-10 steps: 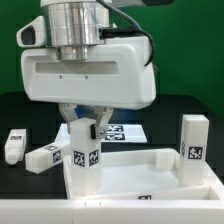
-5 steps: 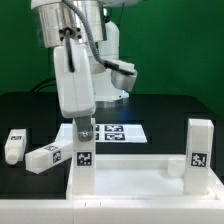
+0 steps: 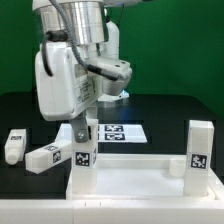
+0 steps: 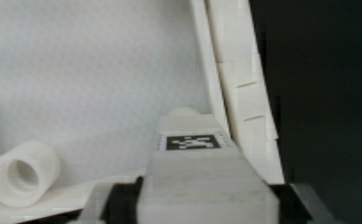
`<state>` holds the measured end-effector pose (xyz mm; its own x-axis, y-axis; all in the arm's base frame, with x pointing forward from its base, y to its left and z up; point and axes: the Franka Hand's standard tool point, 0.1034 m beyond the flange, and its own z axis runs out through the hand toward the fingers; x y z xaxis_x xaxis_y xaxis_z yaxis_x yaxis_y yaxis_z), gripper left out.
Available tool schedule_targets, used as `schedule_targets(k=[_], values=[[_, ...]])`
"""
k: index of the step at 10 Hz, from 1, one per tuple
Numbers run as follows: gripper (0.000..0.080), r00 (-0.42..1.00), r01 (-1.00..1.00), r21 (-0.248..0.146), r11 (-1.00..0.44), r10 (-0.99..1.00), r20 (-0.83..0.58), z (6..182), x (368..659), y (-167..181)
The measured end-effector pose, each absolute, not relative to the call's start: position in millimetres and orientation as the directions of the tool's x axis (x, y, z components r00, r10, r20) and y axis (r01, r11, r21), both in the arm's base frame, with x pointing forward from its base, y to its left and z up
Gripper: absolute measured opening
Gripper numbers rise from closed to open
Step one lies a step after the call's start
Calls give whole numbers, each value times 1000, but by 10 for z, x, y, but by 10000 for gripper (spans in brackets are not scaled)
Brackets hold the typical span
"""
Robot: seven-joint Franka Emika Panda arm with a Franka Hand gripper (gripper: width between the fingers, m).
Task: Assemble desk
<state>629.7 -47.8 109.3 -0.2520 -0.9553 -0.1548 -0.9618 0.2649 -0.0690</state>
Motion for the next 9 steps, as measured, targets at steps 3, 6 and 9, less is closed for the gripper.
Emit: schedule_targets(k=[3, 6, 9], values=[[579, -249, -963, -69, 262, -956, -155, 1090, 6296, -473], [645, -211, -968, -99, 231, -960, -184, 1394, 6256, -319], [649, -207, -970, -92, 227, -960, -189, 1412, 6210, -279]])
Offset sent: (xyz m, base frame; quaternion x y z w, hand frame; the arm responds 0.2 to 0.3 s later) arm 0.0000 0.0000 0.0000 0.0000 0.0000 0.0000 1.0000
